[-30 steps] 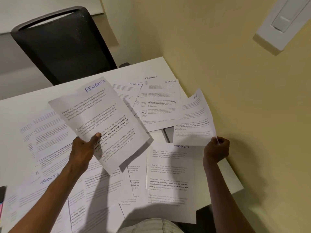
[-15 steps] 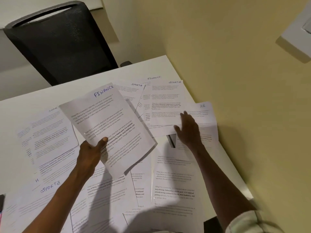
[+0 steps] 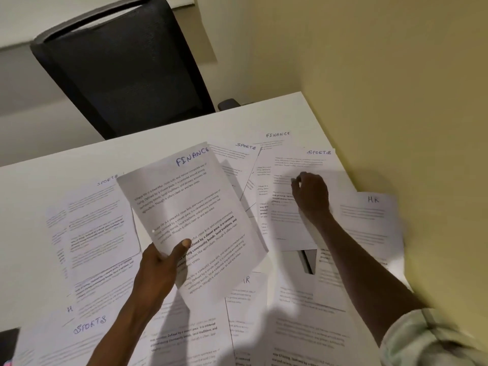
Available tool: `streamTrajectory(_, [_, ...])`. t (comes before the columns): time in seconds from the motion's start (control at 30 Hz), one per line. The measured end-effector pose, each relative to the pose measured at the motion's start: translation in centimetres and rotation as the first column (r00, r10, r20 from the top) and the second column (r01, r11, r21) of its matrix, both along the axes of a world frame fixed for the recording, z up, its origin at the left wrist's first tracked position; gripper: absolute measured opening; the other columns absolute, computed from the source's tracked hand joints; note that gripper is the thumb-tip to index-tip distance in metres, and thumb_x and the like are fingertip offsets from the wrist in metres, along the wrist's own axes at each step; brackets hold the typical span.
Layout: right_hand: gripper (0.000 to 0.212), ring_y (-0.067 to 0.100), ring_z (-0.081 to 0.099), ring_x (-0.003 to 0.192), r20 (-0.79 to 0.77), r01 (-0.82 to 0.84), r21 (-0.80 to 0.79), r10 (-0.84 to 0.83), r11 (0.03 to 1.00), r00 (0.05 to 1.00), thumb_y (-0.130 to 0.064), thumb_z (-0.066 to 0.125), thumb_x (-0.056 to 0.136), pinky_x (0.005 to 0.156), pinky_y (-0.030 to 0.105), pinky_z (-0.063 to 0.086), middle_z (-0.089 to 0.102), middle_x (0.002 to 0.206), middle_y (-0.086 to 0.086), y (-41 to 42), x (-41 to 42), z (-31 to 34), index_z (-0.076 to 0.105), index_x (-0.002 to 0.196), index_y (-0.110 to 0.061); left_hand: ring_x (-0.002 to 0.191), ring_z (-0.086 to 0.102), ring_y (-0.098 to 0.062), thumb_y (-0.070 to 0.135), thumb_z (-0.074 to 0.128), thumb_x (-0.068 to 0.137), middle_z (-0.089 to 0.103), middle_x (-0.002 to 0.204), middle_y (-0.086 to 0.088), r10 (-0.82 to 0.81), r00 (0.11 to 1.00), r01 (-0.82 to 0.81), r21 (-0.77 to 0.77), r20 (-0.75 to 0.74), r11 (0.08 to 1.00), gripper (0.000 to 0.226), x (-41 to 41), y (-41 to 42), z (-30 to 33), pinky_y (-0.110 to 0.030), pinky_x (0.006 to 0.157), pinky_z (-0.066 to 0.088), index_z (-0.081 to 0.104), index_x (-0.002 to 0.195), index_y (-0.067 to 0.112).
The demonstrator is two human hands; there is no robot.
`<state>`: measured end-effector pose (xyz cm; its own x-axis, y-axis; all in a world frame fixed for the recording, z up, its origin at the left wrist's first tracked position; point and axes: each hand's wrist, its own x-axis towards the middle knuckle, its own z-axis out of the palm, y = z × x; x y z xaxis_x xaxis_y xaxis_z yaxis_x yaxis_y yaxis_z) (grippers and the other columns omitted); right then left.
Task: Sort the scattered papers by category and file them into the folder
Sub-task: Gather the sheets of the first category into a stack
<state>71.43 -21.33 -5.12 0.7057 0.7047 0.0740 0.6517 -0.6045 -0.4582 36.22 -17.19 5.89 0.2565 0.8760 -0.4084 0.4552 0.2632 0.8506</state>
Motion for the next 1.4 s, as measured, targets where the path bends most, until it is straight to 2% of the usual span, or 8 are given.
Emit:
streamTrajectory(0.1, [0.034,0.035,0.058,0.107,-0.192,0.042,0.050,-0.032,0.998,0.981,-0.024,0.056,0.094,0.094,0.037,0.043,0.064,0.112,0.021,6.4,3.8,0.2,0.060,0.114,0.003,0.097,0.072,-0.014,0.044,0.069,0.084,0.075,0.106,0.012,0.000,1.000,0.000,0.000,0.011,1.000,0.042,0.8,1.2,-0.3,-0.045,0.087,0.056,0.065,0.123,0.028])
streamTrajectory(0.2, [0.056,0.038,0.046,0.122,-0.222,0.068,-0.129,-0.096,0.989,0.970,-0.036,0.052,0.097,0.102,0.041,0.037,0.048,0.130,0.025,11.4,6.5,0.3,0.042,0.130,0.008,0.093,0.072,-0.010,0.043,0.069,0.082,0.075,0.103,0.015,0.029,0.999,-0.029,-0.006,0.022,1.000,0.037,1.4,2.2,-0.5,-0.039,0.082,0.055,0.067,0.116,0.029])
streamTrajectory(0.4, [0.083,0.029,0.039,0.129,-0.141,0.164,-0.378,-0.231,0.911,0.963,-0.054,0.069,0.081,0.097,0.046,0.043,0.038,0.138,0.013,17.1,8.1,-1.2,0.038,0.137,-0.002,0.085,0.073,-0.006,0.028,0.067,0.089,0.076,0.097,0.012,0.114,0.993,-0.113,-0.021,0.024,0.993,0.020,0.2,3.1,-1.1,-0.032,0.073,0.052,0.069,0.108,0.023])
streamTrajectory(0.53, [0.063,0.030,0.040,0.127,-0.148,0.157,-0.409,-0.235,0.899,0.961,-0.040,0.073,0.083,0.100,0.044,0.039,0.044,0.134,0.012,18.1,8.1,-1.6,0.048,0.130,-0.006,0.085,0.073,-0.008,0.028,0.068,0.088,0.077,0.098,0.009,0.149,0.989,-0.149,-0.027,0.004,0.989,0.023,-0.9,3.4,-1.4,-0.034,0.076,0.053,0.069,0.110,0.021])
streamTrajectory(0.67, [0.031,0.033,0.059,0.110,-0.239,0.200,-0.268,-0.266,0.942,0.934,-0.014,0.069,0.083,0.093,0.041,0.050,0.064,0.116,0.015,17.9,8.3,-1.4,0.061,0.111,-0.006,0.085,0.072,-0.008,0.028,0.069,0.088,0.077,0.096,0.011,0.179,0.984,-0.178,-0.009,0.020,0.984,0.020,-1.6,3.0,-0.9,-0.032,0.073,0.050,0.068,0.108,0.025])
streamTrajectory(0.77, [0.012,0.030,0.065,0.089,-0.234,0.175,-0.047,-0.181,0.983,0.955,-0.008,0.067,0.076,0.068,0.029,0.047,0.069,0.095,0.011,16.8,8.4,0.8,0.062,0.087,-0.005,0.083,0.072,-0.004,0.028,0.069,0.087,0.076,0.095,0.016,0.202,0.979,-0.203,0.007,0.028,0.979,0.018,-2.3,2.5,-0.2,-0.033,0.074,0.050,0.067,0.106,0.028])
streamTrajectory(1.13, [0.015,0.019,0.056,0.069,0.061,-0.053,0.417,0.030,0.907,0.998,-0.023,0.070,0.077,0.060,0.025,0.032,0.064,0.076,-0.002,11.2,7.3,19.5,0.062,0.077,-0.010,0.085,0.073,-0.008,0.021,0.070,0.088,0.076,0.091,0.017,0.220,0.964,-0.235,0.100,0.148,0.967,0.018,-4.2,1.2,3.8,-0.029,0.069,0.052,0.068,0.106,0.024])
streamTrajectory(1.4, [0.026,0.023,0.043,0.063,0.284,-0.454,0.396,0.363,0.799,0.887,-0.022,0.073,0.078,0.055,0.030,0.025,0.056,0.071,0.011,2.1,-0.9,34.0,0.055,0.080,-0.002,0.087,0.066,-0.002,0.021,0.065,0.095,0.070,0.094,0.015,0.176,0.949,-0.238,0.229,0.263,0.944,0.020,-5.2,0.5,8.2,-0.024,0.070,0.049,0.062,0.115,0.023])
